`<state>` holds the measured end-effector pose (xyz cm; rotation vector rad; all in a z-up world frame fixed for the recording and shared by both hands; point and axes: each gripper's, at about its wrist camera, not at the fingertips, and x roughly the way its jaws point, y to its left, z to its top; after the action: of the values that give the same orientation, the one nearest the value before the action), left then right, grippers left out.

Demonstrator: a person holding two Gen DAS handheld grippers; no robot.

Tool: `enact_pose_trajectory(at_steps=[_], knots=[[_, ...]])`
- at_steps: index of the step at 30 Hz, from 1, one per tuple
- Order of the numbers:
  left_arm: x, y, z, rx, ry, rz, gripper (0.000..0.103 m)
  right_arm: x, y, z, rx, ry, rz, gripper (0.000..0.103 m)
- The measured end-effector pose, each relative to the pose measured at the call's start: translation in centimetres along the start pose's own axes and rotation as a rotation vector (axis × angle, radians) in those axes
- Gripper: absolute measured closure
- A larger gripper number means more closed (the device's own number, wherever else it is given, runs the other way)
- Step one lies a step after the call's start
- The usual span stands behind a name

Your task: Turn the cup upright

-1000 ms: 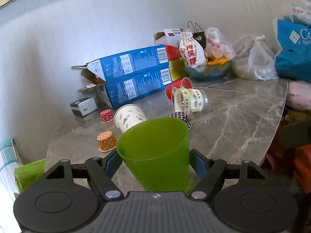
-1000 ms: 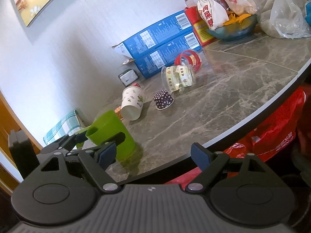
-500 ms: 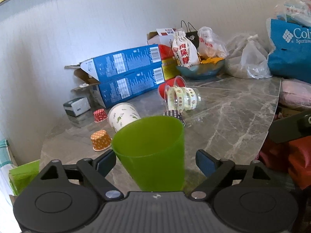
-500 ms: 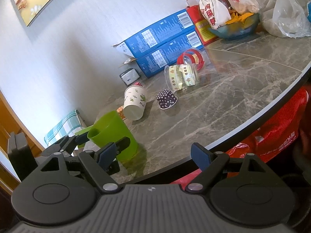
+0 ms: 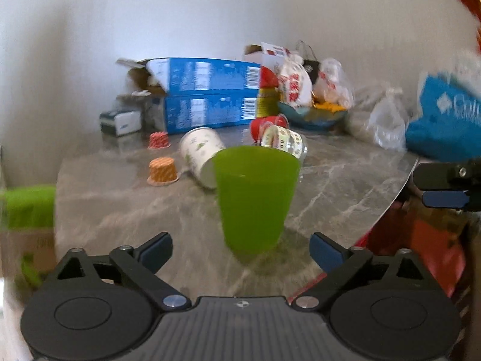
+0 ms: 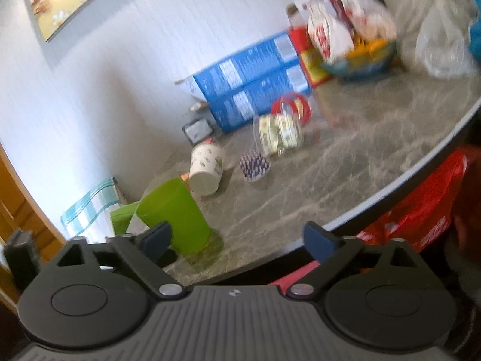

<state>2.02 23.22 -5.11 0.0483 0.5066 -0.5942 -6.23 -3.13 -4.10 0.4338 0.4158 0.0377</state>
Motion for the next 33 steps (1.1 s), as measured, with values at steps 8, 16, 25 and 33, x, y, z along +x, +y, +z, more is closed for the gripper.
enact_pose_trajectory(at_steps=[8,16,25,33], knots=[[-7.6,2.3,2.9,-0.029,-0.085,0.070,0.003,-3.6,6.5,0.4,-0.220,-0.116,-0.037,0.001],[-11.9,1.6,5.4,-0.027,-0.069,0.033,0.003,-7.0,11.0,1.0,-0.343,-0.103,-0.052,0.001],[-10.7,-0.4,4.7,-0.019,-0.016,0.011,0.003,-6.3,9.3,0.9,-0.278,-0.026,-0.111,0.001],[-9.9,-1.4,4.7,-0.009,0.016,0.053,0.003,-6.0,8.4,0.7,-0.247,-0.008,-0.128,0.001]])
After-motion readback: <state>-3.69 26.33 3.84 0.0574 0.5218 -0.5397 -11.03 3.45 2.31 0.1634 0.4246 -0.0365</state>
